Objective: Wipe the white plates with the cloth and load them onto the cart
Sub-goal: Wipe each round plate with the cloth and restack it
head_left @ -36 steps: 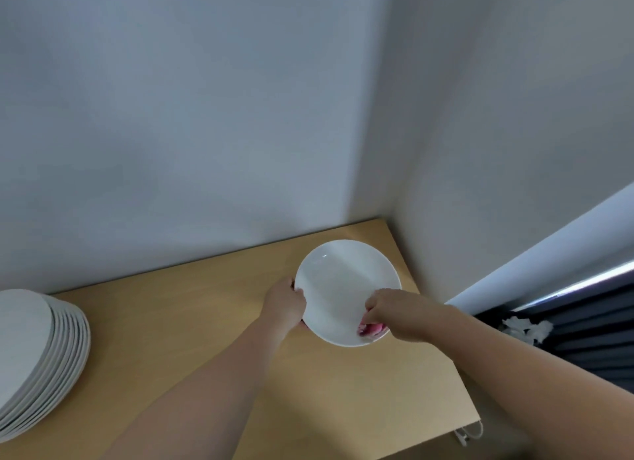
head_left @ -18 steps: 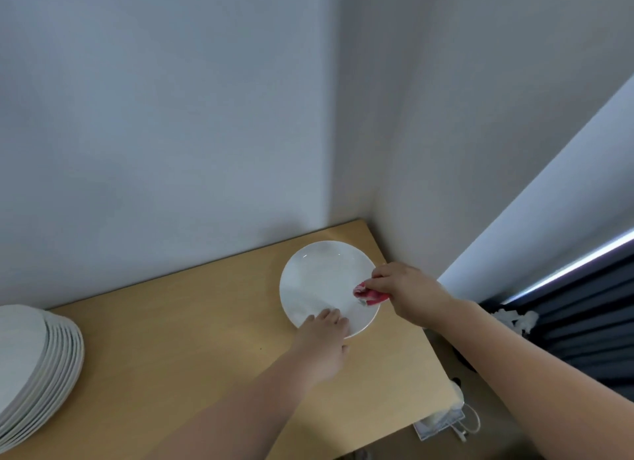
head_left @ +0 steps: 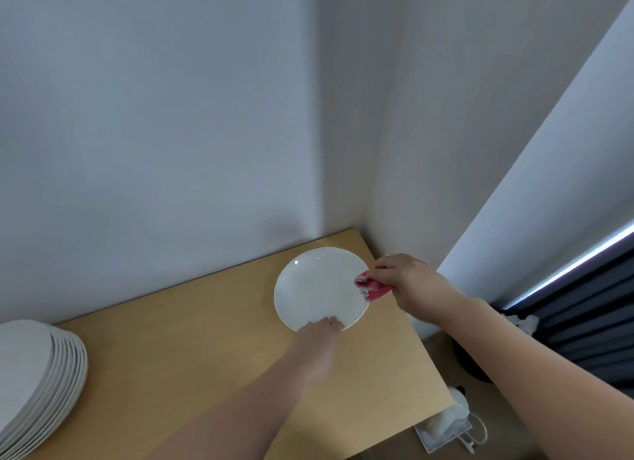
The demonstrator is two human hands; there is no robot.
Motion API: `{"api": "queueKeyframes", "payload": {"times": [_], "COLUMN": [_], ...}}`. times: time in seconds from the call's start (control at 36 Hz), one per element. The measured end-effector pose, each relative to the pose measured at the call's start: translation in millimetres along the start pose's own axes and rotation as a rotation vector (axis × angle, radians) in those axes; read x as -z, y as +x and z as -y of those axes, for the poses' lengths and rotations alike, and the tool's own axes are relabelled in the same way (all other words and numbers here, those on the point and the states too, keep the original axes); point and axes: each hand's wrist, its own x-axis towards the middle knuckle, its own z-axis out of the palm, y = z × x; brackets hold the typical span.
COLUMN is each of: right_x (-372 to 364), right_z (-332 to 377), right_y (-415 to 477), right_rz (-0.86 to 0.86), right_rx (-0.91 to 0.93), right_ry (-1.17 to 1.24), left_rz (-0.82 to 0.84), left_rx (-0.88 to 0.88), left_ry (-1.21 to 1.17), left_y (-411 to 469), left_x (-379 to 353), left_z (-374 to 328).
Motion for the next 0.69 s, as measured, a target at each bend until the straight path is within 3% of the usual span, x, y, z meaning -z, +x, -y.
{"api": "queueKeyframes", "payload": {"times": [0.11,0.31,0.5,0.69], "right_x": [12.6,38.8,45.1,21.1], "right_z": [12.1,38.7,70.9,109.6], "right_y": [4.5,28.8,55.6,75.7], "right_rz": [-0.035,-0.131,-0.164,-0.075], "right_rx": [0.041,0.11,0.182,0.241], "right_ry": [0.014,0.049,0.069,0.096], "left_rz": [-0.131,-0.481,-0.497,-0.503], "left_rx": [0.057,0.188,0.338,0.415], "left_ry": [-0.098,-0.492,-0.859,-1.008], "left_y": [-8.9,-26.6,-63.9,-108.0], "left_x": [25.9,80.5,104.2,92.3], "left_z": [4.4,30.2,61.2,84.0]}}
